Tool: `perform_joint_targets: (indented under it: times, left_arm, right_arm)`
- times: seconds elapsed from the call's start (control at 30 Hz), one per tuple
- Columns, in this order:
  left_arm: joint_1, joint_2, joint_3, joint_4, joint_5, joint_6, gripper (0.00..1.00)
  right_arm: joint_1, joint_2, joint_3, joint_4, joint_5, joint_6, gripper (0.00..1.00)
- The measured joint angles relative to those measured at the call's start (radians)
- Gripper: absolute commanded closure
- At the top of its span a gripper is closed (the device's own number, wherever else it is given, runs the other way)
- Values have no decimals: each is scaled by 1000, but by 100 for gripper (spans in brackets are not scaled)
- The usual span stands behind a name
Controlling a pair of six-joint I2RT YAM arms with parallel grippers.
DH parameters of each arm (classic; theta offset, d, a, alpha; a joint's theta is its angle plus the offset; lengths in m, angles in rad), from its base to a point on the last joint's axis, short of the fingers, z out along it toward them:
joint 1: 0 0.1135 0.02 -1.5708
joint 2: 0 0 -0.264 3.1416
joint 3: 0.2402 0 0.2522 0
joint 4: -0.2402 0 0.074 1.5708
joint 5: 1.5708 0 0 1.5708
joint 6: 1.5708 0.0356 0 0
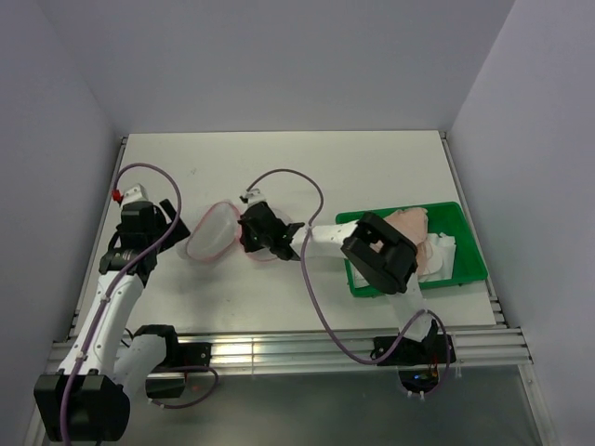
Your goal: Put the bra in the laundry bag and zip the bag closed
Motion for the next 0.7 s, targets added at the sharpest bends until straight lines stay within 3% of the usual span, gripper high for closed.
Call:
perform_joint_targets:
  times: [0.2, 0.4, 0.53, 0.7]
  left_arm:
    - [2, 53, 0, 29, 152, 16, 12]
    - [-28, 30, -18, 64, 328, 8, 11]
    - [-100, -23, -40, 97, 370, -16, 12]
    - [-192, 16, -44, 115, 351, -51, 35]
  right_arm:
    - [-60, -168, -182, 19, -159, -153, 100]
    - [-105, -230, -220, 17, -274, -283, 100]
    - [-112, -230, -225, -1, -322, -343, 100]
    - [-114, -231, -234, -1, -359, -366, 100]
